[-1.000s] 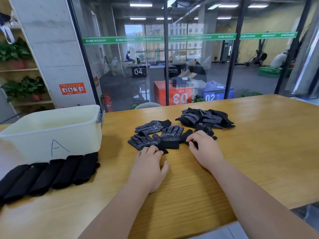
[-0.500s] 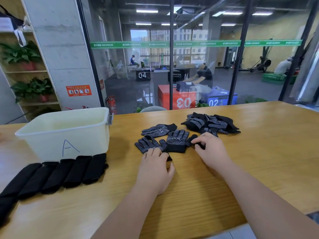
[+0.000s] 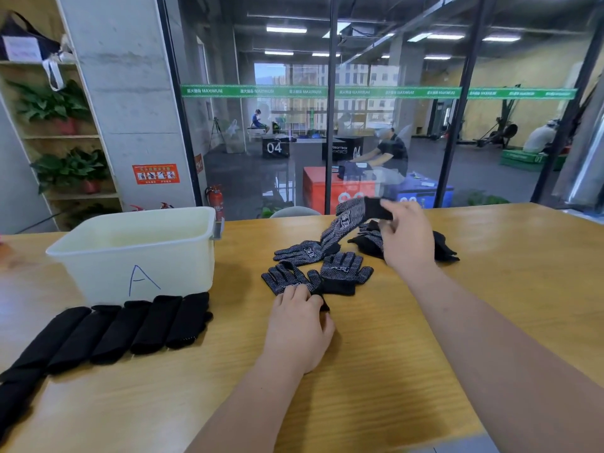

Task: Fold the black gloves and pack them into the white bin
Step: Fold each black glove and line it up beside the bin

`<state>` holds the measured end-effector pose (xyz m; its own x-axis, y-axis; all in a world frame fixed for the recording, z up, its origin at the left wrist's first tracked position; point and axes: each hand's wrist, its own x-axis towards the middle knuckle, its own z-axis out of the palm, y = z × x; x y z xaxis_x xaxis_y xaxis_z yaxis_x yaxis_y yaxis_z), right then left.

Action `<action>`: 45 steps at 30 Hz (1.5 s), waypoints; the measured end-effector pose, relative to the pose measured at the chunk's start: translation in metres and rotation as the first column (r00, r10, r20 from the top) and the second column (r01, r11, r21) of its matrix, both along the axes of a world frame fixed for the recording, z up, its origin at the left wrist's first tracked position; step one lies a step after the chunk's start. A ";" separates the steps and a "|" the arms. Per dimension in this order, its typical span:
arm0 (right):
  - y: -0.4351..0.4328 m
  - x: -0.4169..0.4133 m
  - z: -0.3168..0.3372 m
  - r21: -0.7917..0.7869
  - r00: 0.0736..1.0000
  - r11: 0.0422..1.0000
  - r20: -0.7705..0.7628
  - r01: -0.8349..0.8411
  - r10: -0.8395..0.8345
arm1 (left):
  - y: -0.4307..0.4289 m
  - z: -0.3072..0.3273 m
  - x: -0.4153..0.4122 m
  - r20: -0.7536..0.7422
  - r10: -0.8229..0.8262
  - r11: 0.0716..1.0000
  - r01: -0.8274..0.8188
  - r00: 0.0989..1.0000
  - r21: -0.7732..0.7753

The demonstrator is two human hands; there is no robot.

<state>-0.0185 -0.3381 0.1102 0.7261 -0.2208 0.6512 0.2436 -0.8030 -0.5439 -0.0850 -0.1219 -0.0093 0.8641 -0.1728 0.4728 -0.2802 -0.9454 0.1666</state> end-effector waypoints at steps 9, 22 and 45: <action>0.015 -0.034 -0.115 -0.465 0.899 0.880 -0.342 0.092 -0.275 | -0.001 0.000 0.001 -0.019 0.034 0.999 -0.034 0.999 0.022; 0.034 -0.014 -0.107 -0.577 0.852 0.778 -0.513 -0.250 -0.107 | -0.001 -0.002 0.002 -0.006 0.005 0.997 -0.005 1.000 0.080; -0.060 0.094 -0.091 -0.484 0.819 0.875 -0.507 -0.011 -0.270 | 0.000 -0.001 0.019 -0.306 -0.156 0.971 0.202 0.939 0.125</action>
